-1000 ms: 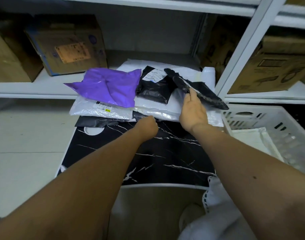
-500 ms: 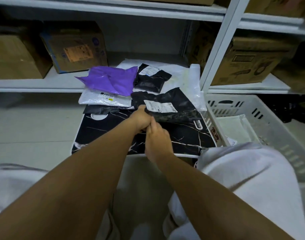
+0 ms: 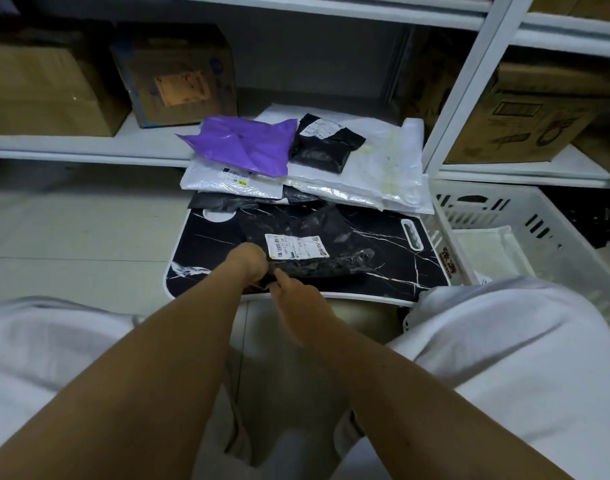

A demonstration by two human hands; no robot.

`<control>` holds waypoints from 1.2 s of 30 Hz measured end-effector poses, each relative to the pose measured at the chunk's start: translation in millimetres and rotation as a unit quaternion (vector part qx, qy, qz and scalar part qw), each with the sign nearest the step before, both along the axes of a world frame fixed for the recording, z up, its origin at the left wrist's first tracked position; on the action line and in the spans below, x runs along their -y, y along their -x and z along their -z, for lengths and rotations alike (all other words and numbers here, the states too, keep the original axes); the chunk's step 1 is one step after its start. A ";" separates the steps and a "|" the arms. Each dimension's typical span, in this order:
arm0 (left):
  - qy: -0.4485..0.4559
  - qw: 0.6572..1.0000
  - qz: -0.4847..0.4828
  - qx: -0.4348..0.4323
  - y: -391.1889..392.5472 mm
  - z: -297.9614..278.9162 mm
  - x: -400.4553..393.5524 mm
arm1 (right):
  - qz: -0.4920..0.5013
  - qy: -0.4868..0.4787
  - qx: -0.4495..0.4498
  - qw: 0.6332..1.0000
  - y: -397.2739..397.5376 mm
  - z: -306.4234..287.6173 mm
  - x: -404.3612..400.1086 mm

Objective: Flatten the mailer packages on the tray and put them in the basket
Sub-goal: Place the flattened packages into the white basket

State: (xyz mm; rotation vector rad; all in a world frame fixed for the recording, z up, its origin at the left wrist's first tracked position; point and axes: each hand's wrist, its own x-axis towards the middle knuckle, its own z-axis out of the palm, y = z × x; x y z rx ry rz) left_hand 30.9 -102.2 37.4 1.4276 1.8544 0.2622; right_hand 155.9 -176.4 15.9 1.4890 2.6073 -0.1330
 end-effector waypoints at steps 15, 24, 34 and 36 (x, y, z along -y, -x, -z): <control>-0.254 0.897 0.140 -0.333 6.7 41.9 -21.1 | 0.134 -0.169 -0.166 0.962 4.7 47.5 -49.6; -0.101 0.872 0.314 -0.361 26.8 72.5 -43.4 | 0.127 -0.043 -0.081 0.988 27.6 76.4 -53.5; -0.182 0.896 0.250 -0.319 14.0 74.6 -51.6 | 0.118 -0.062 -0.124 0.983 24.4 85.4 -62.7; -0.202 0.889 0.250 -0.325 3.6 69.7 -62.0 | 0.109 -0.059 -0.165 0.978 18.7 80.3 -76.9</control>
